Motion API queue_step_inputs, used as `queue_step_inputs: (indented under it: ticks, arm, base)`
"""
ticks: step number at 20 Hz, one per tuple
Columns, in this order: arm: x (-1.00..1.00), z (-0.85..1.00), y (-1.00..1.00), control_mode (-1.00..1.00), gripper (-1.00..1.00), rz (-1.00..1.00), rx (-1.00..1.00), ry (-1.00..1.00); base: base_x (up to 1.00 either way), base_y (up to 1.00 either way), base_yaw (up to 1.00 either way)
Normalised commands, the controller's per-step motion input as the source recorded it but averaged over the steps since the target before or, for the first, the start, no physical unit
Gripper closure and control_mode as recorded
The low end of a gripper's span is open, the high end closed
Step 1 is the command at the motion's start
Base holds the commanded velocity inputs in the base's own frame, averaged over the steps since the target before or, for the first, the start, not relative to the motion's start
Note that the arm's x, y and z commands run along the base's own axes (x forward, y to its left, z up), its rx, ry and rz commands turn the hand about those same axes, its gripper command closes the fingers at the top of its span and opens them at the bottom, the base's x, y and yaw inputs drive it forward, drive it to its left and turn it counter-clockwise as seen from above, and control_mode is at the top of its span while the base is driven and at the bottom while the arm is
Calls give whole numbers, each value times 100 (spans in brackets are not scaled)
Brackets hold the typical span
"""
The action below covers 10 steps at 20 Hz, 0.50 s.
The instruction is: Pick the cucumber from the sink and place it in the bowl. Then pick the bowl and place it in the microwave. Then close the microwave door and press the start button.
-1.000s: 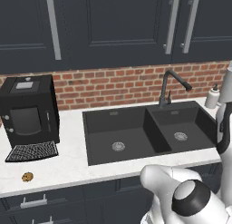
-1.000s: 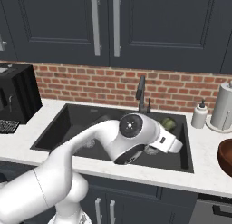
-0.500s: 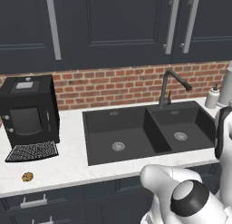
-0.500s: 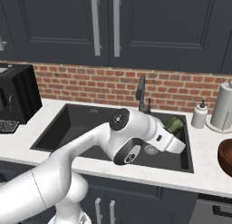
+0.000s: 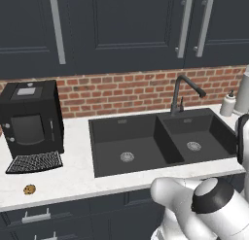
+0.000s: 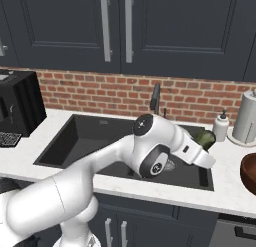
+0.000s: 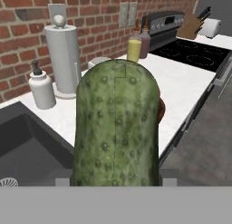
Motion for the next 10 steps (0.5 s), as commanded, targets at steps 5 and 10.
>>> queue_step_inputs:
  ticks: [5,10]
  arm:
    - [0,13,-55,-100,100,0,8,5]
    - [0,2,-50,-100,100,0,9,7]
  base:
    - [0,0,0]
    - [0,0,0]
